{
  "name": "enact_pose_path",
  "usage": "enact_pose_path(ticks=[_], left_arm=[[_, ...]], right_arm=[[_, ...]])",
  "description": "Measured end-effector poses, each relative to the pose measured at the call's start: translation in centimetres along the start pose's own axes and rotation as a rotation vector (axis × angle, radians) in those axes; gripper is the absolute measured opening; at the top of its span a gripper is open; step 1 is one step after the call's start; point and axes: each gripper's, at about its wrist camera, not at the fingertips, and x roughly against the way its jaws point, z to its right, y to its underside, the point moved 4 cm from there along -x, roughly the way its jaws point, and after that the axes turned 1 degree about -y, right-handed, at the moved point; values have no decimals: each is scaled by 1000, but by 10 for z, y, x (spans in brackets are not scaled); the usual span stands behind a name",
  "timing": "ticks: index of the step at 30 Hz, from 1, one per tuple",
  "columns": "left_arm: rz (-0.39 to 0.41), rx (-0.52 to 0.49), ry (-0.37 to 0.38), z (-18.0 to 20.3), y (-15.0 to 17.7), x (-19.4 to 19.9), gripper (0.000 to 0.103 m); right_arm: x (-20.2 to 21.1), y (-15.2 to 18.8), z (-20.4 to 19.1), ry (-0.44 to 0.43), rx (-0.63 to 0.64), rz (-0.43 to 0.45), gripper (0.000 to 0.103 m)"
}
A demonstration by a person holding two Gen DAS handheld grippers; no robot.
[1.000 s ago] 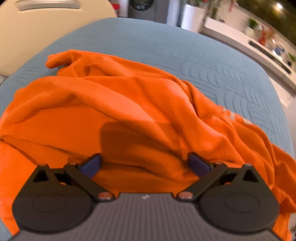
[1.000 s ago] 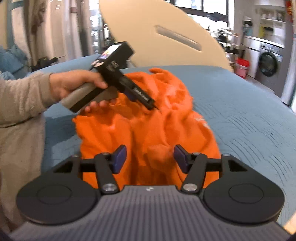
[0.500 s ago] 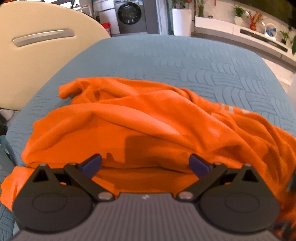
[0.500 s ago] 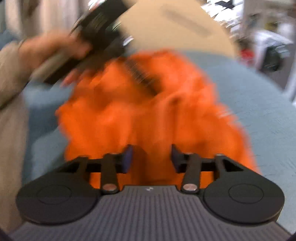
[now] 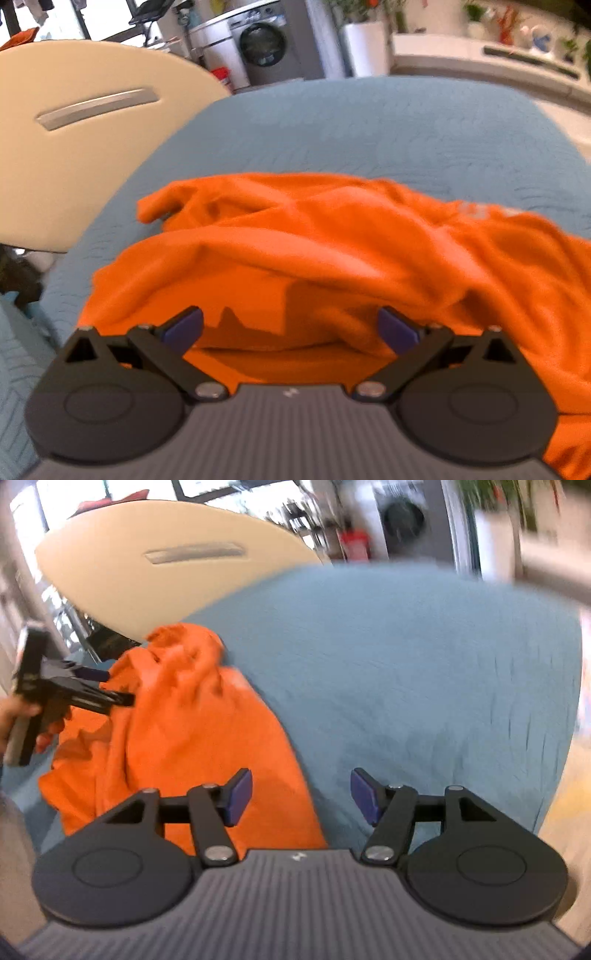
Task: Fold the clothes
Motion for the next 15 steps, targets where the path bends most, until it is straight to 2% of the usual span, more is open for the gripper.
enact_pose_path(ticks=[2, 3, 4, 5, 6, 9, 11, 12, 15], left_arm=[[165, -122, 102, 25, -1, 34, 100], [196, -156, 119, 30, 0, 40, 100], [281, -263, 166, 47, 5, 59, 100], [332, -333, 192, 59, 11, 70, 101], [424, -508, 240, 88, 29, 94, 101], [463, -739, 309, 138, 68, 117, 101], [456, -796, 331, 155, 81, 123, 101], [456, -862, 375, 176, 97, 134, 101], [426, -900, 399, 206, 117, 139, 101]], right_arm=[[-8, 2, -1, -75, -4, -29, 63], [-11, 1, -5, -108, 3, -38, 63], [-12, 0, -7, -126, 6, -43, 64], [-14, 0, -11, -137, 14, -55, 64], [-15, -1, -13, -138, 29, -66, 64], [-10, -1, -10, -123, 35, -76, 63], [-3, 1, -7, -121, 10, -76, 62], [-4, 0, -7, -117, 11, -78, 62], [-8, -3, -8, -105, 22, -84, 62]])
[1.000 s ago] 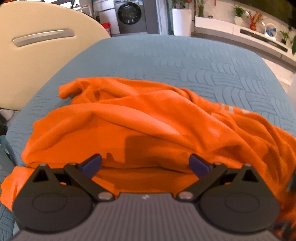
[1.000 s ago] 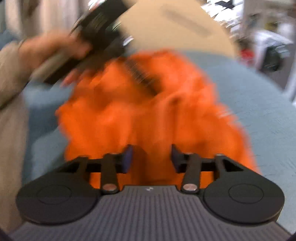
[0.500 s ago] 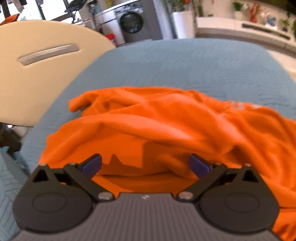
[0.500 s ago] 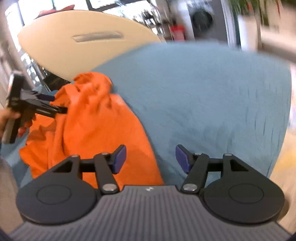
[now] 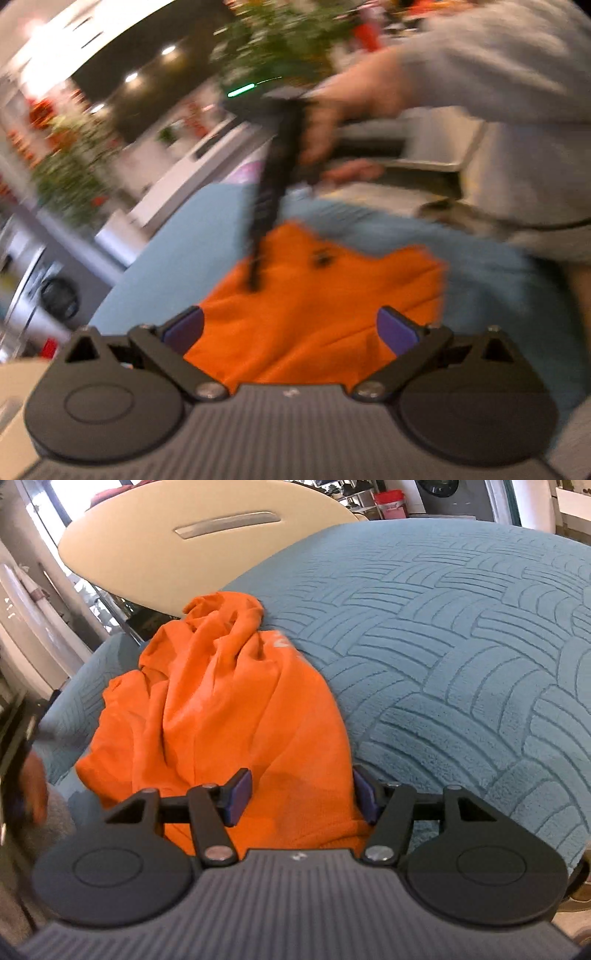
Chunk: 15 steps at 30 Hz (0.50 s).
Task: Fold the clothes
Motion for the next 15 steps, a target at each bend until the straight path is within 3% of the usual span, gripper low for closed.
enact_pose_path(ticks=[2, 3, 11, 13, 15], left_arm=[[-47, 17, -3, 7, 2, -10, 101], [-150, 48, -5, 15, 8, -27, 100], [-261, 249, -7, 3, 21, -42, 100], [-255, 272, -40, -4, 21, -42, 79], [-254, 328, -62, -17, 21, -41, 49]], right_arm=[[-8, 0, -7, 8, 10, -5, 63], [-10, 0, -9, 10, 12, -7, 63], [-13, -2, -14, 17, 9, -8, 62], [-14, -3, -15, 19, 7, -8, 63], [-15, -3, -17, 24, 12, -8, 63]])
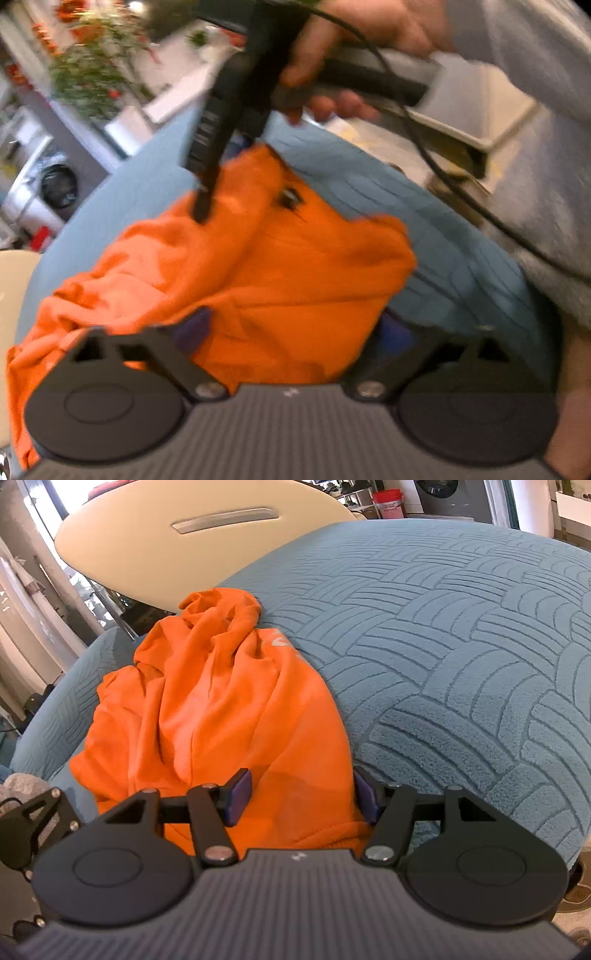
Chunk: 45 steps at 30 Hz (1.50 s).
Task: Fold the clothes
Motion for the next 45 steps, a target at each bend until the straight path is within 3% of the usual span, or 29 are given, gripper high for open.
enact_pose_path(ticks=[5, 7, 10, 12, 13, 16, 20, 23, 28, 31, 34, 37, 39, 40, 42, 44, 45], left_arm=[[-17, -42, 1, 0, -4, -5, 37], [-25, -15, 33, 4, -12, -9, 18], [-23, 47, 80, 6, -15, -4, 11], [6, 79, 108, 1, -16, 0, 10], [19, 86, 114, 0, -17, 2, 10], [43, 80, 112, -1, -17, 3, 10], [55, 80, 109, 4, -17, -1, 10], [101, 107, 137, 4, -23, 6, 9], [160, 135, 187, 10, -31, 17, 8], [141, 166, 284, 20, -35, 11, 6], [18, 194, 326, 29, -26, -23, 7], [21, 208, 372, 25, -20, -28, 15], [13, 217, 421, 21, -21, -22, 44], [25, 229, 443, 18, -21, -19, 54], [49, 242, 482, 13, -22, -11, 86], [74, 253, 499, 8, -22, -5, 95], [76, 260, 512, 6, -21, -4, 99]], right_arm=[[-1, 0, -2, 1, 3, -4, 63], [-1, 1, -2, -6, -2, -9, 63], [-1, 1, -5, -15, 10, -16, 62], [-2, -2, -16, 15, 58, -28, 39], [-3, -3, -19, 26, 71, -31, 22], [-1, -8, -34, 78, 121, -22, 17], [6, -7, -59, 255, 224, 20, 15], [14, -4, -65, 470, 273, 64, 15], [27, -14, -71, 621, 324, 128, 15], [29, -15, -65, 723, 344, 130, 15], [11, -7, -46, 772, 349, 24, 16], [-19, 10, -20, 699, 319, -72, 18], [-9, 5, -13, 651, 259, -24, 21], [-1, 3, -8, 631, 218, 16, 29], [20, -1, 5, 593, 119, 118, 46], [41, -5, 17, 554, 21, 220, 64], [50, -7, 23, 544, -22, 272, 64]])
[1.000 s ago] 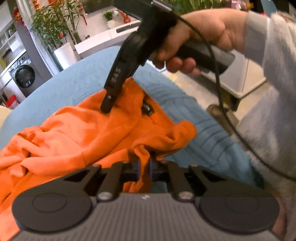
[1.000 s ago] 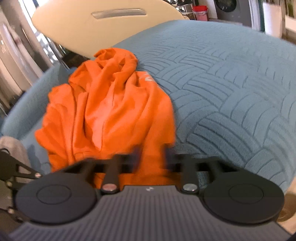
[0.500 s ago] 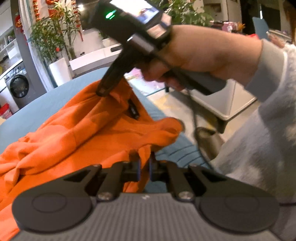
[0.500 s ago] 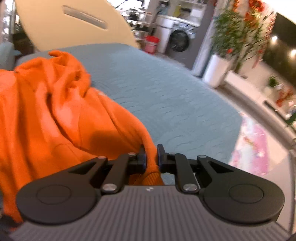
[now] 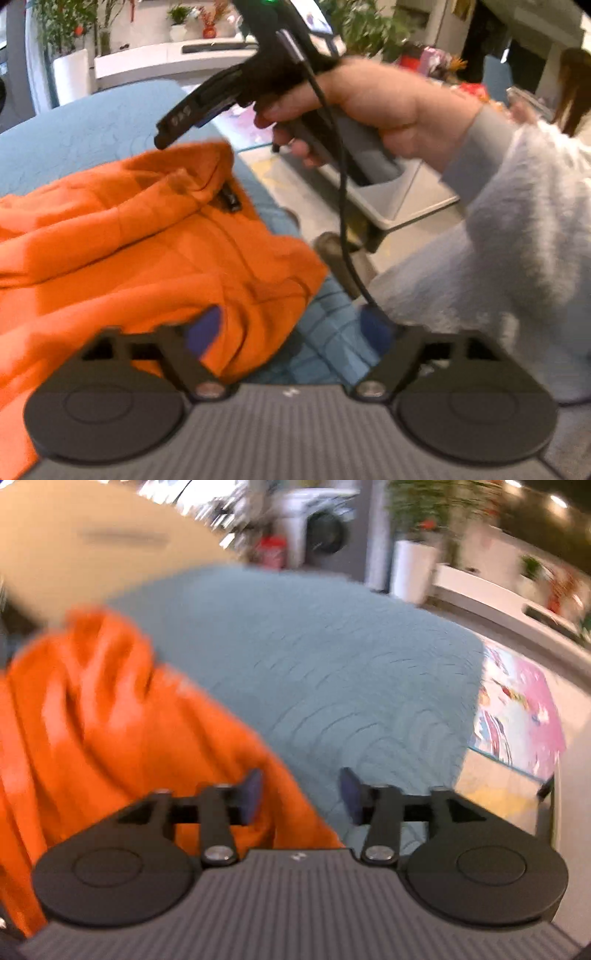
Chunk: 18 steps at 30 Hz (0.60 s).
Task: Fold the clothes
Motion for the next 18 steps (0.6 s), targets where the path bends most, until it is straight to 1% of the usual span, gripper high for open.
enact_pose_path(ticks=[2, 3, 5, 7, 9, 11, 12, 13, 14, 16, 17, 18], left_arm=[[-5, 17, 29, -2, 0, 3, 102], [-35, 32, 105, -3, 0, 5, 102], [-65, 46, 169, -5, -2, 8, 101], [-49, 67, 172, -14, -6, 15, 101], [18, 142, 130, -45, -16, 33, 101], [72, 226, 44, -78, -22, 52, 101], [99, 279, -10, -99, -21, 64, 102], [110, 312, -46, -112, -20, 70, 102], [109, 397, -155, -145, -15, 80, 103], [84, 506, -303, -184, -4, 89, 103], [63, 594, -415, -214, 10, 94, 103], [45, 660, -483, -235, 22, 96, 102]], right_arm=[[5, -7, 13, -5, -94, 70, 64], [8, -10, 17, -24, -136, 103, 64], [12, -13, 23, -69, -191, 153, 64], [15, -13, 23, -90, -202, 179, 64], [16, -11, 15, -96, -136, 205, 64], [13, -9, -2, -86, -27, 223, 64], [11, -8, -13, -79, 27, 234, 64], [10, -8, -19, -79, 53, 240, 64], [8, -9, -27, -101, 75, 241, 64], [4, -7, -44, -156, 116, 233, 64], [-1, -5, -57, -187, 143, 221, 64], [-6, -2, -71, -202, 179, 208, 64]])
